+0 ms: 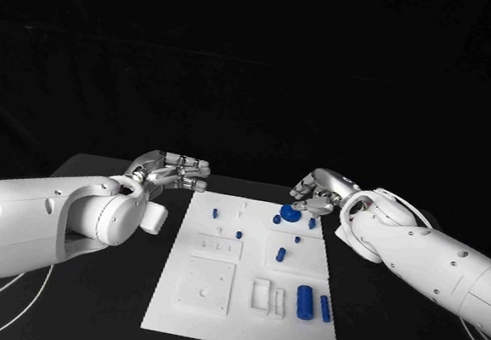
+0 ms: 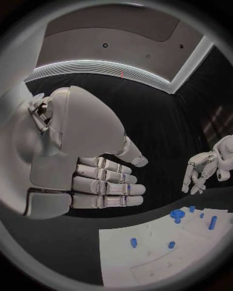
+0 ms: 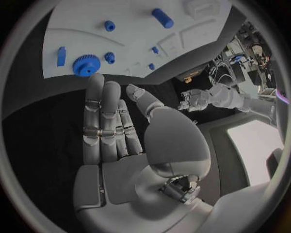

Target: Assemble the parts on the task board

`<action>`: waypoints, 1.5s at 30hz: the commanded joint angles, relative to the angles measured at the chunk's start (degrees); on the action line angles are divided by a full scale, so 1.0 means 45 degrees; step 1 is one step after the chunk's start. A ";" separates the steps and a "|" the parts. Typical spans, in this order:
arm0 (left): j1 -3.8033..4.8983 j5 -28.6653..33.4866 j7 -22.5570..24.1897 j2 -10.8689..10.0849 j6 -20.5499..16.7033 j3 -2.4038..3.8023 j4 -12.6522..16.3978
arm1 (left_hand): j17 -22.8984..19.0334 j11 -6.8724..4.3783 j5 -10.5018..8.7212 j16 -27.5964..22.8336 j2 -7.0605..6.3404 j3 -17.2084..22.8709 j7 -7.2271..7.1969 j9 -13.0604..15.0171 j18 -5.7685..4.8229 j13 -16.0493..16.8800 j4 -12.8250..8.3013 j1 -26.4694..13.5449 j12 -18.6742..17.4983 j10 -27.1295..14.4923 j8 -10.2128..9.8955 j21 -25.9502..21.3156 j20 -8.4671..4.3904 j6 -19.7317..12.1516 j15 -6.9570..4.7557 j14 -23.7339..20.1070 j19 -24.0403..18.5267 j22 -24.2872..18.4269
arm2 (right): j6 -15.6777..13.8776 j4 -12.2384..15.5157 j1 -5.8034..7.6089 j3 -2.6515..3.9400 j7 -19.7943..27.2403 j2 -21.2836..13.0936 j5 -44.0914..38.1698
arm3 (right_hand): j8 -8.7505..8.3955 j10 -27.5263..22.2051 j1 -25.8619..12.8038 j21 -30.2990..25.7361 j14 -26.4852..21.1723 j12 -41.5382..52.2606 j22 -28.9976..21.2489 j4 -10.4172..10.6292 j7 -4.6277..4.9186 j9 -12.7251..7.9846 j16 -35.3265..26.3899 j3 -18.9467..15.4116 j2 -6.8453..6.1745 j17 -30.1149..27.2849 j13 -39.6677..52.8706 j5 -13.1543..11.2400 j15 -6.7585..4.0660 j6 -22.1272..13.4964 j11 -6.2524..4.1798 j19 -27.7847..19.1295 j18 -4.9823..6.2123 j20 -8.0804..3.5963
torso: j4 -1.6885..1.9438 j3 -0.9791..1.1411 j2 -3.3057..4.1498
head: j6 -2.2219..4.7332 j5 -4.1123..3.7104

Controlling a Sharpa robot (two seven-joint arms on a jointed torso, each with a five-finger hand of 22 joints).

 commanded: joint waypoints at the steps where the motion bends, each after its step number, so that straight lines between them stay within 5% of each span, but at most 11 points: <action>1: 0.0092 -0.0106 0.0169 -0.0093 0.0507 0.0058 0.0379 | -0.0008 0.0019 0.0039 0.0081 -0.0017 -0.0015 0.0034 0.0011 -0.0019 0.0006 -0.0072 -0.0167 -0.0040 -0.0172 -0.0043 0.0085 0.0010 -0.0106 0.0017 -0.0037 -0.0094 0.0061 | 0.0582 0.0051 0.0068 0.0007 -0.0640 0.0121 -0.2160 | 0.0027 -0.0191 -0.0058 0.0275 -0.0074 0.0063 0.0296 -0.0061 -0.0052 0.0010 0.0583 -0.0023 -0.0036 0.0288 0.0020 -0.0101 0.0004 0.0049 0.0010 0.0061 0.0229 0.0015 | 0.0152 -0.0027 0.0290 | 0.0138 -0.0095; 8: 0.0256 -0.0192 0.0119 -0.0216 0.0550 0.0110 0.0895 | -0.0008 0.0042 0.0023 0.0106 -0.0036 -0.0063 0.0047 0.0010 -0.0010 0.0005 -0.0091 -0.0212 -0.0044 -0.0242 -0.0045 0.0124 0.0025 -0.0140 0.0026 -0.0037 -0.0118 0.0085 | 0.0566 -0.0070 0.0139 0.0007 -0.1033 0.0407 -0.3067 | 0.0021 -0.0780 0.0665 0.0531 -0.0284 0.0055 0.1070 -0.0057 -0.0045 0.0003 0.1114 -0.0370 -0.0216 -0.0003 0.0013 -0.0786 0.0163 -0.0054 0.0162 -0.0246 0.0430 0.0216 | 0.0224 -0.0027 0.0532 | 0.0248 -0.0172; 26: 0.0579 -0.0384 0.0033 -0.0241 0.0566 0.0137 0.1128 | -0.0011 0.0071 -0.0036 0.0130 -0.0035 -0.0180 0.0061 0.0011 0.0001 0.0007 -0.0109 -0.0255 -0.0039 -0.0331 -0.0041 0.0100 0.0064 -0.0167 0.0050 -0.0080 -0.0141 0.0046 | 0.1130 -0.0363 0.0161 -0.0014 -0.1309 0.0826 -0.4047 | 0.0020 -0.0816 0.0689 -0.0003 -0.0334 0.0048 0.2028 -0.0096 -0.0106 -0.0004 0.1487 -0.0307 -0.0198 -0.0271 0.0011 -0.0914 0.0181 -0.0143 0.0159 -0.0075 0.0437 0.0229 | 0.0322 0.0029 0.0936 | 0.0419 -0.0299; 45: 0.0694 -0.0506 -0.0001 -0.0262 0.0531 0.0154 0.1133 | -0.0011 0.0080 -0.0081 0.0156 -0.0006 -0.0277 0.0068 0.0012 0.0010 0.0008 -0.0109 -0.0243 -0.0037 -0.0368 -0.0039 0.0054 0.0073 -0.0193 0.0051 -0.0084 -0.0097 -0.0023 | 0.1328 -0.0504 0.0157 -0.0047 -0.1343 0.0953 -0.4434 | 0.0023 -0.0344 0.0387 -0.0111 -0.0365 0.0052 0.3115 -0.0058 -0.0129 -0.0001 0.1616 0.1256 -0.0253 -0.0312 0.0014 -0.1376 0.0115 0.0189 0.0063 0.0068 0.0313 0.0150 | 0.0280 0.0006 0.1183 | 0.0495 -0.0310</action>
